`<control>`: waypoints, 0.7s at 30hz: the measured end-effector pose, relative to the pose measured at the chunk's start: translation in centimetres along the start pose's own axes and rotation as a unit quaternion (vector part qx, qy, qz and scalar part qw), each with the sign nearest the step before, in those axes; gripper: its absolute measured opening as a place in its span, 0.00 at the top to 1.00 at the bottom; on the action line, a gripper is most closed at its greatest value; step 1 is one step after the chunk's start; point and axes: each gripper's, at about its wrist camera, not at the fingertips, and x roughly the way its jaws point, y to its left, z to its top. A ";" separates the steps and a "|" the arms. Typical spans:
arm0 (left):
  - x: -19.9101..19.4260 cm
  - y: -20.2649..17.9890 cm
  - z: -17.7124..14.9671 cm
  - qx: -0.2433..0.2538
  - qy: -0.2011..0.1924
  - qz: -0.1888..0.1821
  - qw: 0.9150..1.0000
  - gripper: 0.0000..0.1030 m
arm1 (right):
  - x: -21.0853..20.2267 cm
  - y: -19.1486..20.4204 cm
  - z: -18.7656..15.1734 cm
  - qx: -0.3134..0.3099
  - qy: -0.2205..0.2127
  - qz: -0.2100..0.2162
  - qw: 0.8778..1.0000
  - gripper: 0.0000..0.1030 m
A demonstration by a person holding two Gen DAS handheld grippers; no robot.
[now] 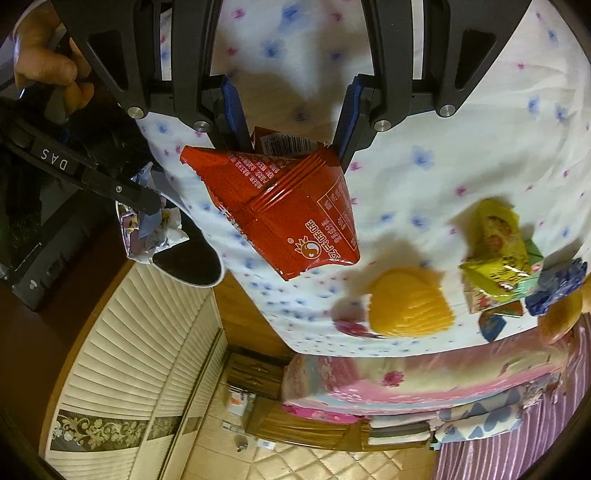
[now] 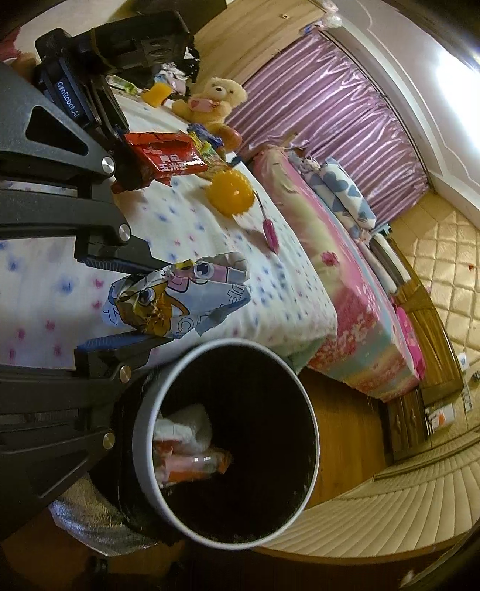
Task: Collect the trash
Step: 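Carry the red snack bag and cartoon wrapper over the trash bin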
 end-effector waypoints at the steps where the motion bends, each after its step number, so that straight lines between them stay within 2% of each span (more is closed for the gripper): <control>1: 0.2 -0.2 0.1 0.001 0.001 -0.001 1.000 0.59 | -0.1 -0.3 0.0 0.002 -0.001 -0.002 1.000 0.72; 21: 4.5 -4.0 2.3 0.035 0.017 -0.023 0.999 0.59 | -1.6 -4.9 1.4 0.037 -0.021 -0.034 0.999 0.72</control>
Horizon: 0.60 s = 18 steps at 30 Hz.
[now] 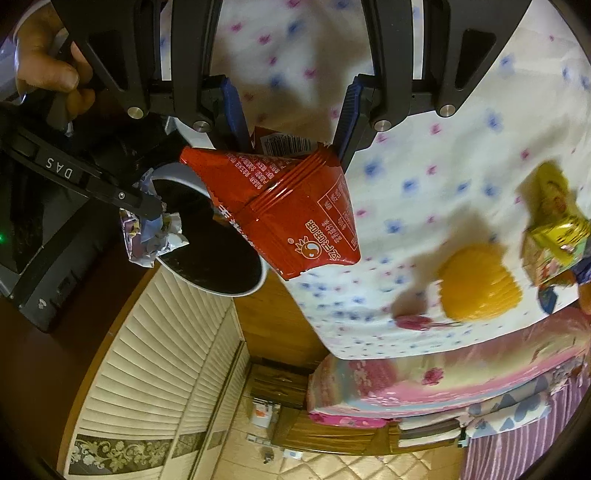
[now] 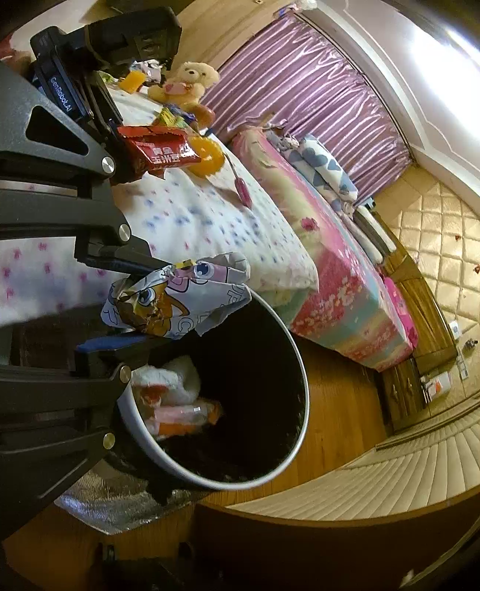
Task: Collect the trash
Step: 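Carry the red snack bag and cartoon wrapper over the trash bin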
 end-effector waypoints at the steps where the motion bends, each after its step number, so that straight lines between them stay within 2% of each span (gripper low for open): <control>1: 0.3 -0.2 0.2 0.003 0.001 -0.001 1.000 0.59 | 0.0 -0.2 0.1 0.001 -0.001 -0.002 1.000 0.72; 18: 4.8 -3.5 3.1 0.031 0.013 -0.018 0.999 0.58 | 0.4 -3.7 2.0 0.024 -0.007 -0.035 0.999 0.72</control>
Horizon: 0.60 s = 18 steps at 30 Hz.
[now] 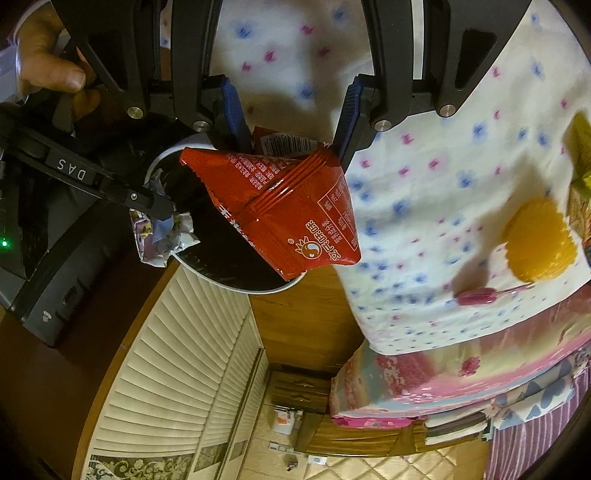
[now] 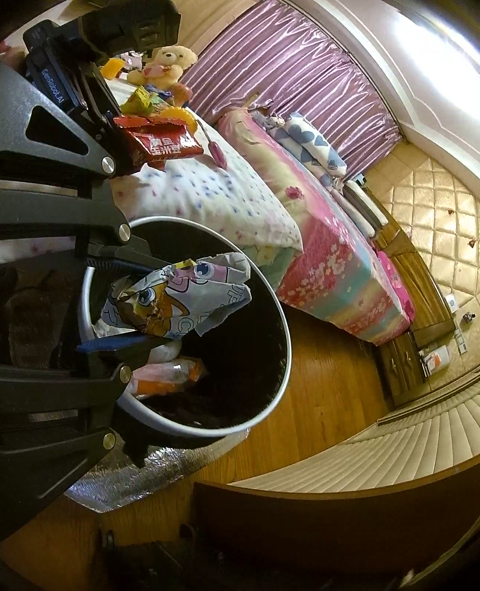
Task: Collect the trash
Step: 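Carry the red snack bag and cartoon wrapper over the trash bin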
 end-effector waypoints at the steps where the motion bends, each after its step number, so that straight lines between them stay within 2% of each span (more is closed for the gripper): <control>1: 0.1 -0.2 0.1 0.002 0.001 -0.001 1.000 0.58 | 0.1 -0.1 0.1 0.000 0.000 -0.001 1.000 0.72; 18: 3.1 -2.0 1.9 0.023 0.013 -0.004 1.000 0.58 | 1.0 -1.5 1.5 0.009 0.009 -0.013 1.000 0.69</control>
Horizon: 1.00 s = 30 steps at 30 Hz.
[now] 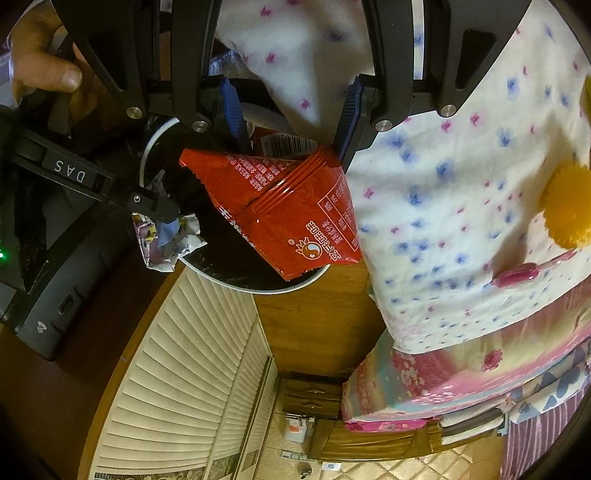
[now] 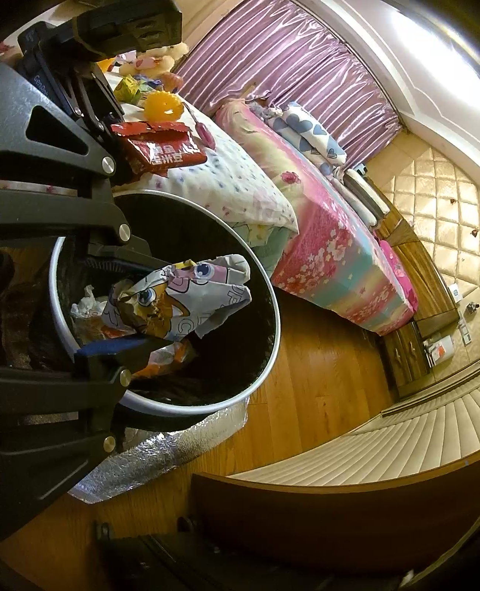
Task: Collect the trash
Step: 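Carry the red snack bag and cartoon wrapper over the trash bin, then open both tools to drop the red bag and cartoon wrapper into the bin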
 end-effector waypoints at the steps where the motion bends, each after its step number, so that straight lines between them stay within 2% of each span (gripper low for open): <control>1: 0.1 -0.1 0.1 0.001 0.001 0.001 1.000 0.57 | 0.0 0.0 0.0 0.000 0.000 0.000 1.000 0.69; 15: 1.9 -1.1 0.2 0.009 0.014 -0.002 1.000 0.57 | 0.9 -0.6 1.3 0.004 0.008 -0.006 1.000 0.69; 19: 2.0 -1.2 0.3 0.012 0.017 -0.006 1.000 0.54 | 1.0 -0.6 1.5 0.006 0.010 -0.007 1.000 0.68; 21: 1.8 -1.3 0.3 0.015 0.017 -0.004 1.000 0.51 | 1.0 -0.7 1.6 0.009 0.009 -0.009 1.000 0.64; 24: 1.5 -1.3 0.0 0.017 0.017 -0.005 1.000 0.48 | 0.7 -0.9 1.8 0.014 0.003 -0.011 1.000 0.50; 26: 0.9 -1.2 -0.3 0.019 0.014 -0.006 1.000 0.47 | 0.6 -1.0 1.8 0.016 -0.001 -0.009 1.000 0.36; 30: -0.7 -1.1 -1.3 0.016 0.004 -0.003 1.000 0.37 | 0.0 -0.9 1.6 0.021 -0.008 -0.004 1.000 0.33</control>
